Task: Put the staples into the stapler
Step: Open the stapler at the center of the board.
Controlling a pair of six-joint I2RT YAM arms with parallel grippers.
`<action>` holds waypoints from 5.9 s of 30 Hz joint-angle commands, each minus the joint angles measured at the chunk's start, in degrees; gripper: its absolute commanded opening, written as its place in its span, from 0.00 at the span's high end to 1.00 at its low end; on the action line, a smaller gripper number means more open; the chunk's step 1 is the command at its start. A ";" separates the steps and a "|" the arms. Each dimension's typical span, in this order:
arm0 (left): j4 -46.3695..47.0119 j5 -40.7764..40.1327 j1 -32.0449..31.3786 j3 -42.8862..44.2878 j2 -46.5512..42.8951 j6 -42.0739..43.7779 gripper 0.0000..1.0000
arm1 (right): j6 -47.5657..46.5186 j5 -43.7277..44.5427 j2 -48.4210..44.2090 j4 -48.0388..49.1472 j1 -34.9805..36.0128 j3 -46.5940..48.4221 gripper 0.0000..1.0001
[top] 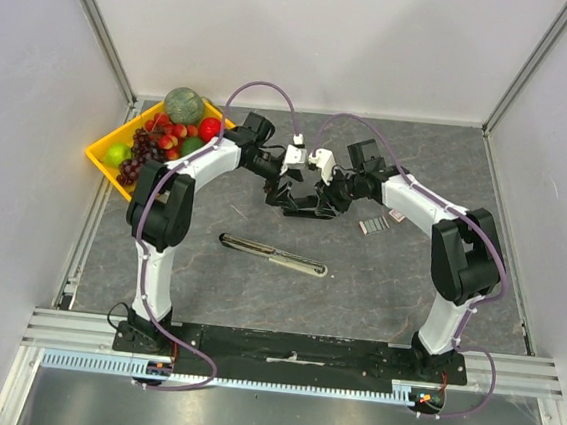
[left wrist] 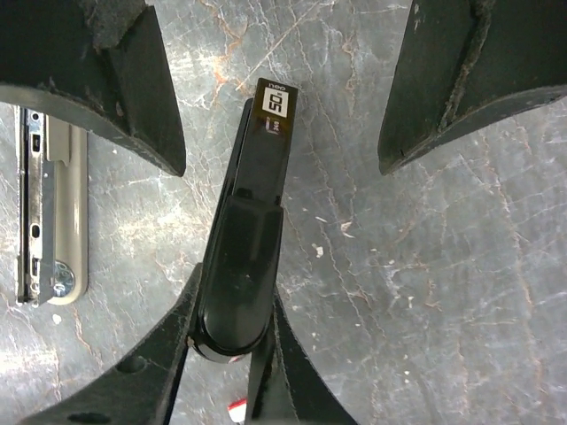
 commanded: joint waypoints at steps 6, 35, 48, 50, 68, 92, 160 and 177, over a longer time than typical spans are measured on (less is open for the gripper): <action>-5.42 1.45 -2.39 4.93 4.11 4.83 0.11 | -1.59 -3.73 -3.96 2.85 -0.47 -1.06 1.00; 0.73 2.95 -3.44 3.18 5.43 -4.66 0.06 | -0.10 -13.22 -9.14 14.88 -6.28 -12.22 1.00; -5.16 1.10 -5.82 9.68 9.47 -5.19 0.22 | 3.06 -13.84 -12.93 20.95 -6.28 -15.39 1.00; -5.07 1.45 -5.91 10.29 9.21 -5.81 0.29 | 3.15 -13.40 -12.93 21.22 -6.28 -15.39 1.00; -4.81 7.25 -5.21 8.72 -0.19 -18.64 0.94 | 6.58 -15.68 -15.56 23.50 -8.56 -15.83 0.64; 8.88 10.50 -3.89 -0.15 -6.70 -31.90 0.98 | 19.93 -28.51 -15.48 31.23 -14.18 -15.92 0.23; 49.16 11.47 0.51 -19.76 -15.32 -62.51 0.80 | 42.62 -34.14 -12.75 57.34 -15.59 -22.77 1.00; 40.99 9.19 -2.48 -12.73 2.61 -51.24 0.85 | 25.84 -26.32 -1.24 41.62 -15.15 -18.21 1.00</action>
